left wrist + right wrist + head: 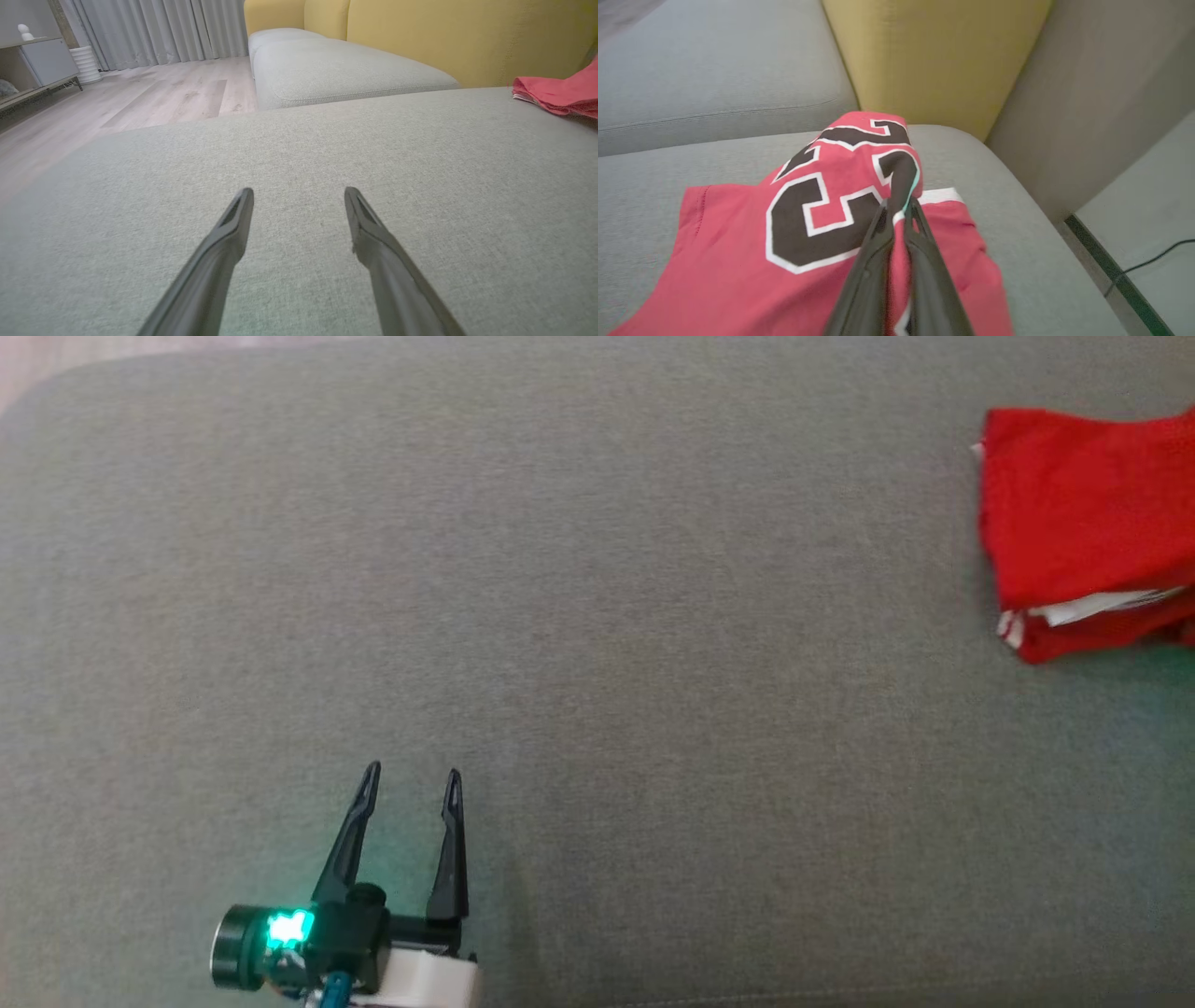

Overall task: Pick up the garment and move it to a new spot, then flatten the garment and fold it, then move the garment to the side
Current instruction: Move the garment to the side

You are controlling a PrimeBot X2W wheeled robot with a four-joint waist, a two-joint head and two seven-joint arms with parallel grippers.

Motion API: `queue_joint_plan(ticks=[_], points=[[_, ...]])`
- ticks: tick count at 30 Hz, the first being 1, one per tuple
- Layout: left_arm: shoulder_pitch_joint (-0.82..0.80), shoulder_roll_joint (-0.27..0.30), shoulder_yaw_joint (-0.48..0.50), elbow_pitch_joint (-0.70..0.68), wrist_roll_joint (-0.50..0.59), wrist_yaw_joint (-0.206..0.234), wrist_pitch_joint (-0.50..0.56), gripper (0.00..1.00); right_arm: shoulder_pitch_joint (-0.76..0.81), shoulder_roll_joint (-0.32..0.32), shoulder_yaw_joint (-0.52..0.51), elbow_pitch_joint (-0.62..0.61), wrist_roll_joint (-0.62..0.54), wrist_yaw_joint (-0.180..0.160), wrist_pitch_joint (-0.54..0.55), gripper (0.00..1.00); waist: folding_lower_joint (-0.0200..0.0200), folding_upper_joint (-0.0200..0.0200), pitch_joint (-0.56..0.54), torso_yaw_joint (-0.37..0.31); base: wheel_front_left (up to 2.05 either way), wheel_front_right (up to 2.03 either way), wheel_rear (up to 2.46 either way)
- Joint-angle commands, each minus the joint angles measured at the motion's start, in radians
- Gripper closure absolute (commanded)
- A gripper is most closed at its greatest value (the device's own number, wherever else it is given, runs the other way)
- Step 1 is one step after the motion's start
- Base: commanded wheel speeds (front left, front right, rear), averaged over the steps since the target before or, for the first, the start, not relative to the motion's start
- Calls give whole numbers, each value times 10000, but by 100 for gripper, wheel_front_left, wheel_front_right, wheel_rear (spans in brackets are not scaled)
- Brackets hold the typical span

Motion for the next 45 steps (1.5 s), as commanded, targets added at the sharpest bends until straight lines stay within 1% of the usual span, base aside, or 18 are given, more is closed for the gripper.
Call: queue_joint_plan(ticks=[1,6,7,8,9,11,14,19,23,26,29,32,36,37,38,41,43,45], points=[[-294,-63,245,-287,-35,0,-93,0,-293,-363,68,-212,-64,67,-8,100,0,0,74,-113,0,0,0],[-435,-27,270,-281,46,-54,-93,0,-428,-702,-162,110,-114,67,-40,100,0,0,188,-274,0,0,0],[-453,-16,279,-277,56,-62,-93,0,-451,-758,-228,217,-128,67,-54,96,0,0,197,-283,0,0,0],[-472,-3,288,-277,70,-67,-93,0,-484,-836,-303,344,-168,67,-90,53,0,0,211,-286,0,0,0],[-496,9,307,-283,84,-57,-93,0,-534,-934,-402,483,-247,67,-198,0,0,0,221,-287,0,0,0],[-514,10,373,-282,68,-24,-93,0,-614,-1012,-552,676,-493,67,-615,0,0,0,174,-277,0,0,0],[-424,5,529,-263,-46,56,-93,0,-541,-748,-697,885,-816,67,-1075,0,0,0,-107,-287,0,0,0],[-225,-16,688,-229,-401,-15,-93,0,133,110,-830,950,-1093,67,-1757,0,0,0,-919,-252,0,0,0],[-28,-34,761,-28,-631,-29,-93,0,1239,955,-883,410,-1098,67,-1992,0,0,0,-1809,-150,0,0,0],[247,-46,795,151,-794,21,-93,0,2465,1585,-947,-819,-1038,67,-2011,0,0,0,-2526,-19,0,0,0],[437,-54,861,197,-1009,61,-94,0,3867,2131,-1100,-2441,-971,67,-2014,0,0,0,-2983,160,0,0,0],[591,-59,916,269,-1327,43,-94,0,5321,2728,-1344,-4180,-1207,67,-2016,0,0,0,-3418,312,0,0,0],[787,-61,793,417,-1624,-195,-94,0,7259,3612,-1584,-6398,-1927,67,-2017,0,0,0,-3900,536,0,0,0],[833,-62,793,421,-1690,-246,-94,0,7691,3797,-1522,-6958,-2361,67,-2017,0,0,0,-3991,566,0,0,0],[891,-62,873,342,-1550,-243,-94,0,8534,4075,-1401,-7931,-3013,67,-2017,0,0,0,-4145,627,0,0,0],[1054,-63,1010,370,-1355,-187,-94,0,9496,4631,-1380,-8828,-3585,67,-2017,0,0,0,-4367,645,0,0,0],[1117,-63,1005,381,-1183,-221,-94,0,9972,4860,-1346,-8970,-3715,67,-2017,0,0,0,-4494,675,0,0,0],[1143,-63,983,385,-1120,-265,-94,0,10153,4931,-1346,-8968,-3743,67,-2017,0,0,0,-4556,700,0,0,0]])
